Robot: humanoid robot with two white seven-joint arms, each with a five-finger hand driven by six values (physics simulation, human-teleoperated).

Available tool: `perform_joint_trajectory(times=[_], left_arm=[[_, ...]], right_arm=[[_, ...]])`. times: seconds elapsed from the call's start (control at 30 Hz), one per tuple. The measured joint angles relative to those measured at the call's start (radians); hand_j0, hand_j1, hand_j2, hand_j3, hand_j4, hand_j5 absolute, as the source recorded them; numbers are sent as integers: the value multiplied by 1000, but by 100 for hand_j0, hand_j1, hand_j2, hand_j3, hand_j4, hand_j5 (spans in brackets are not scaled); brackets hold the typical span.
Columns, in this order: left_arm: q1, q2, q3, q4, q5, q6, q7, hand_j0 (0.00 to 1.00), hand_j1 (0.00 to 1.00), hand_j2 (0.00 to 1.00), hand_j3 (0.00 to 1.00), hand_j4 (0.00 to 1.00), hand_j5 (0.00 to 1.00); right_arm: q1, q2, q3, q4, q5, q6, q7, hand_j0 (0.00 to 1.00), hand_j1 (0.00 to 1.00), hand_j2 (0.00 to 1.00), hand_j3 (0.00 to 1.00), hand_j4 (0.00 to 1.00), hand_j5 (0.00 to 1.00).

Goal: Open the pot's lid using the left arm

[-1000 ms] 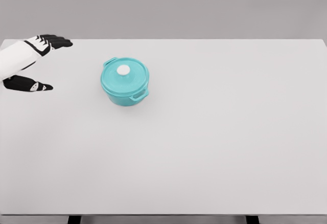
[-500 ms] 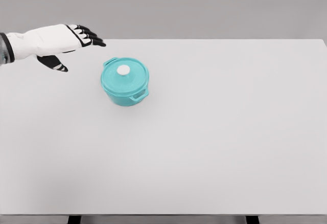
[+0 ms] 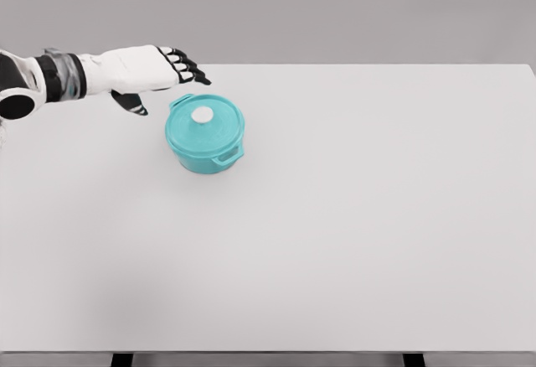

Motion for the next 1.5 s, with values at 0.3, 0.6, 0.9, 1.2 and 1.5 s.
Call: perform_joint_trajectory(times=[0.3,0.6,0.9,1.2,1.5], left_arm=[[-97,-41,-96,19,-3,1,8,100,100,100,100,100,100],[-98,-57,-186,19,3,0,8,100,100,100,100,100,100],[-127,-66,-222,19,21,0,8,100,100,100,100,100,100],[-193,-58,-350,20,85,0,11,100,100,100,100,100,100],[-199,-52,-377,46,107,7,-20,100,100,100,100,100,100]], right_arm=[[0,0,0,0,0,0,0,100,100,100,100,100,100],[0,0,0,0,0,0,0,100,100,100,100,100,100],[0,0,0,0,0,0,0,100,100,100,100,100,100],[0,0,0,0,0,0,0,100,100,100,100,100,100],[0,0,0,0,0,0,0,100,100,100,100,100,100]])
